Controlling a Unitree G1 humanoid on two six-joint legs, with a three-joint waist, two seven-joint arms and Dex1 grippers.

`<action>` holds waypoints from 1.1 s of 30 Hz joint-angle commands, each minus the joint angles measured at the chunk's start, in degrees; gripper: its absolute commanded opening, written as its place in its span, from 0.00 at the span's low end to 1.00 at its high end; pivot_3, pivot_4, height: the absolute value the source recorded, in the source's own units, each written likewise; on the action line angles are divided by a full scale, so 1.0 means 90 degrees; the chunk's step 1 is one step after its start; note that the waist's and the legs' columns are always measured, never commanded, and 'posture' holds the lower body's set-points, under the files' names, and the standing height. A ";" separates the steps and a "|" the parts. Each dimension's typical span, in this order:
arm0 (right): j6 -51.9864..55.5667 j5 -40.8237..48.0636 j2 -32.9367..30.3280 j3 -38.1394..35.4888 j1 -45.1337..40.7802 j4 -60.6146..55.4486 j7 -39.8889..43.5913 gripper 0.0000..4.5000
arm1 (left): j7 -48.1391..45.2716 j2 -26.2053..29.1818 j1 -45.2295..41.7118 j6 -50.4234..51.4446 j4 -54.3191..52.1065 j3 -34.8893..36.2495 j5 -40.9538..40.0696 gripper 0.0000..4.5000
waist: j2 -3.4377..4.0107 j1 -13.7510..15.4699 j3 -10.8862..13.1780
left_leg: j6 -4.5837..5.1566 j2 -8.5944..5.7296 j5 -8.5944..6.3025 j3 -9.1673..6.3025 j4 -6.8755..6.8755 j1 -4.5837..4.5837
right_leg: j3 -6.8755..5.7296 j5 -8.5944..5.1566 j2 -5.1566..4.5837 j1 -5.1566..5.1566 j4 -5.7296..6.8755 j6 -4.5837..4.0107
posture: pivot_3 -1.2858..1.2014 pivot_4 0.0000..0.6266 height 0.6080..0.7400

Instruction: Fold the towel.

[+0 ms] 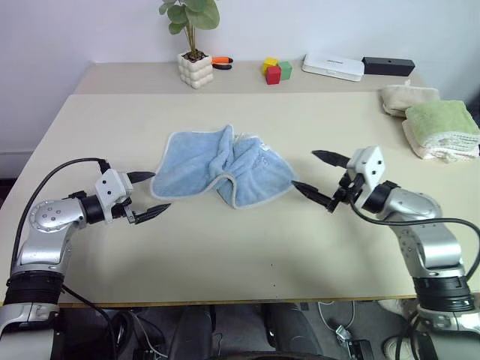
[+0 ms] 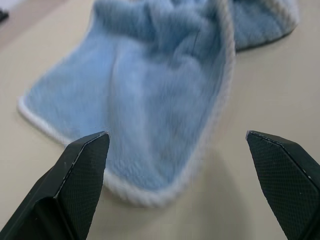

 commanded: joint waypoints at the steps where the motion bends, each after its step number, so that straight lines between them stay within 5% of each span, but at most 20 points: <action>1: 0.0038 0.0059 0.0030 -0.0059 0.0031 -0.0564 -0.0182 1.00 | -0.0044 -0.0110 -0.0321 -0.0428 0.0483 -0.0078 0.0175 0.99 | 0.0000 0.0041 0.0000 | 0.0000 0.0000 0.0000 0.0000 0.0000 -0.0001 | 0.0000 0.0000 0.0000 -0.0001 0.0000 0.0000 | 0.52 0.24 1.00; 11: 0.0273 0.0162 0.0275 -0.0053 0.0233 -0.1177 -0.0664 1.00 | 0.0338 -0.0601 -0.1464 -0.1281 0.2439 -0.0923 0.1412 0.99 | 0.0017 0.0030 -0.0017 | 0.0000 -0.0002 0.0000 -0.0003 0.0001 0.0007 | -0.0003 0.0001 0.0001 0.0004 0.0007 0.0001 | 0.52 0.24 1.00; 14: 0.0248 0.0180 0.0282 -0.0138 0.0306 -0.1290 -0.0778 1.00 | -0.0060 -0.0613 -0.1549 -0.1263 0.2687 -0.1137 0.1436 0.79 | 0.0055 0.0028 -0.0048 | 0.0000 -0.0004 0.0000 -0.0002 0.0003 0.0012 | -0.0001 0.0001 -0.0001 0.0014 0.0006 0.0002 | 0.52 0.24 1.00; 21: 0.0044 -0.0116 0.0309 0.0037 0.0520 -0.1209 -0.0936 1.00 | -0.0221 -0.0459 -0.1611 -0.0793 0.2711 -0.1049 0.1241 0.02 | 0.0073 0.0000 -0.0072 | 0.0001 -0.0003 0.0001 -0.0003 0.0002 0.0040 | -0.0001 -0.0001 0.0003 0.0038 0.0007 0.0000 | 0.52 0.24 1.00; 28: -0.2094 -0.3127 -0.0705 0.1294 -0.0136 0.0360 -0.1184 1.00 | -0.0451 -0.0432 -0.1383 0.0561 0.1497 -0.0325 0.0068 0.01 | 0.0075 -0.0147 -0.0071 | 0.0001 -0.0001 0.0001 -0.0001 0.0002 0.0040 | 0.0002 -0.0001 0.0007 0.0034 0.0007 -0.0001 | 0.52 0.24 1.00; 33: -0.2992 -0.3764 -0.1056 0.1629 -0.0594 0.1318 -0.1071 1.00 | -0.0138 -0.0444 -0.1102 0.1488 0.0303 0.0174 -0.0532 0.01 | 0.0060 -0.0141 -0.0062 | 0.0001 0.0002 0.0001 -0.0006 -0.0005 0.0004 | 0.0002 -0.0001 0.0010 -0.0008 0.0014 -0.0001 | 0.52 0.24 1.00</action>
